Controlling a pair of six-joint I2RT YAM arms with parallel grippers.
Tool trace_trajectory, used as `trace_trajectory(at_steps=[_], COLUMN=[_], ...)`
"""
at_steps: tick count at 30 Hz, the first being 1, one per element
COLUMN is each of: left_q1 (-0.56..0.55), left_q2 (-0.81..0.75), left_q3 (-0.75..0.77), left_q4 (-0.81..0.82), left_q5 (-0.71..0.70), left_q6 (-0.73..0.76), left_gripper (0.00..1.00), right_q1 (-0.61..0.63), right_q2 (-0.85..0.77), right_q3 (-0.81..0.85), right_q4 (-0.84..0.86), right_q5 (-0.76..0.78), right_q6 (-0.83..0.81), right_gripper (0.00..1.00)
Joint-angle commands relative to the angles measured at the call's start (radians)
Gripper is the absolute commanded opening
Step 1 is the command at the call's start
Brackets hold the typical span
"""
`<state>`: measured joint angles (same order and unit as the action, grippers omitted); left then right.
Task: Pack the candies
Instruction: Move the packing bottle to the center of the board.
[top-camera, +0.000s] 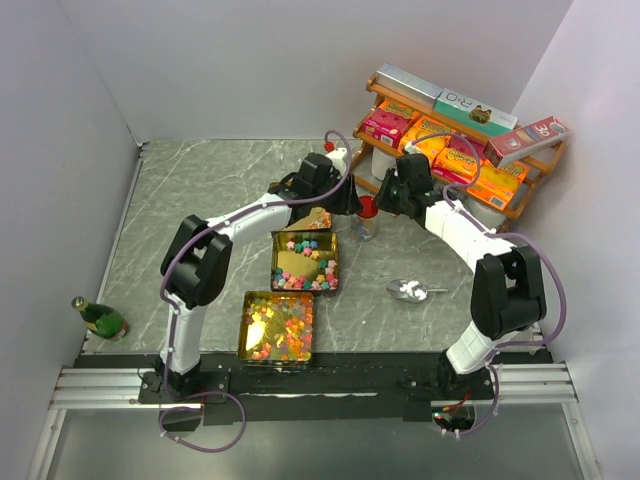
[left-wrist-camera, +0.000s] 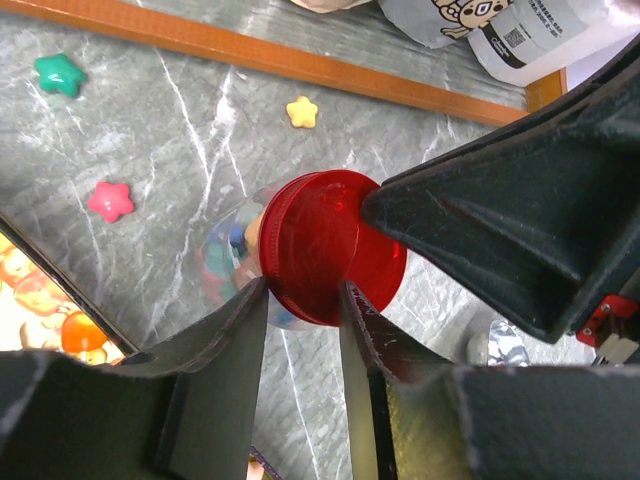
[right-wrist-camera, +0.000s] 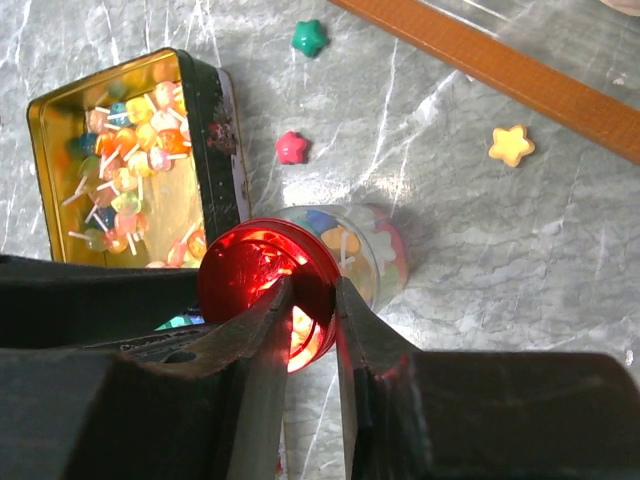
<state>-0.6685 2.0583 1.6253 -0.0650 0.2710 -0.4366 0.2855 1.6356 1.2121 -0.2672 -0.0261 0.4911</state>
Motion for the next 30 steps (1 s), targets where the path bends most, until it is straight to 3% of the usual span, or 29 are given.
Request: trace_trajectory(at_steps=[1,10,14,18,26,30], left_q1=[0.0,0.046,0.047,0.043,0.04,0.029], left_q2=[0.011,0.092,0.109,0.089,0.028,0.046], left_q3=[0.008,0.12,0.142,0.064,0.041,0.068], left_q4=[-0.007,-0.055,-0.068,-0.05,-0.004,-0.018], left_q5=[-0.006,-0.029,-0.016,-0.003,0.063,0.134], left_q6=[0.03,-0.05,-0.033,-0.013,-0.01,-0.004], left_gripper=[0.38,0.41,0.37,0.31,0.45,0.47], right_q1=[-0.002,-0.002,-0.002,-0.003,0.0,-0.002], right_q2=[0.086,0.067,0.066,0.058,0.003,-0.02], right_q3=[-0.016,-0.048,-0.059,-0.066,-0.037,-0.002], right_q4=[-0.17,-0.158,-0.155,-0.15,-0.176,-0.194], right_q5=[0.031,-0.005,-0.011,-0.017,-0.017,-0.023], right_q6=[-0.011,-0.039,-0.042,-0.04,-0.039,-0.043], right_gripper=[0.27,0.25,0.25,0.25,0.33,0.42])
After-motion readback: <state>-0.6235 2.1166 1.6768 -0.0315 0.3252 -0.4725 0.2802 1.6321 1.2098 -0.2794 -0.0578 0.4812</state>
